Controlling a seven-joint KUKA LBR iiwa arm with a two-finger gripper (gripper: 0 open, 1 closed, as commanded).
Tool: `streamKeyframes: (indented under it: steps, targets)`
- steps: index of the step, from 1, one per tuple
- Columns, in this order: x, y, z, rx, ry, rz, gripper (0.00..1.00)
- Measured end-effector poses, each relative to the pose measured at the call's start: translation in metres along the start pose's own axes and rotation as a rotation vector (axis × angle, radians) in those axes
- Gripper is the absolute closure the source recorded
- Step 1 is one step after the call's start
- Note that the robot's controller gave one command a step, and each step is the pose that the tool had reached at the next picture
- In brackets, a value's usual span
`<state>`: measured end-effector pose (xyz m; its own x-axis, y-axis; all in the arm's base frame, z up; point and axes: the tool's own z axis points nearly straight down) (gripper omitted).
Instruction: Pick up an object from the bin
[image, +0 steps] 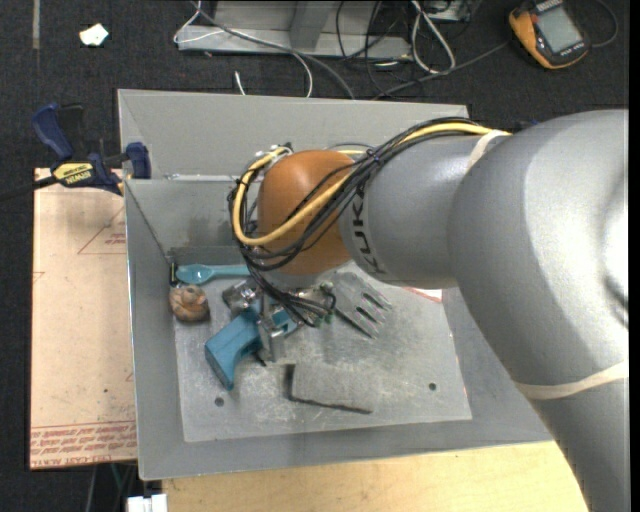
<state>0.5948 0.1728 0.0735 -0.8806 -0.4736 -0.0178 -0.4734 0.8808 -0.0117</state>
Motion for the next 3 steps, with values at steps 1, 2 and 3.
streamKeyframes:
  steps: [1,2,3]
  targets:
    - [0.0,0.0,0.0,0.0,0.0,0.001,1.0]
    - [-0.008,-0.003,-0.066,-0.003,0.008,0.01,1.0]
    - [-0.007,0.0,-0.141,-0.004,0.013,0.001,1.0]
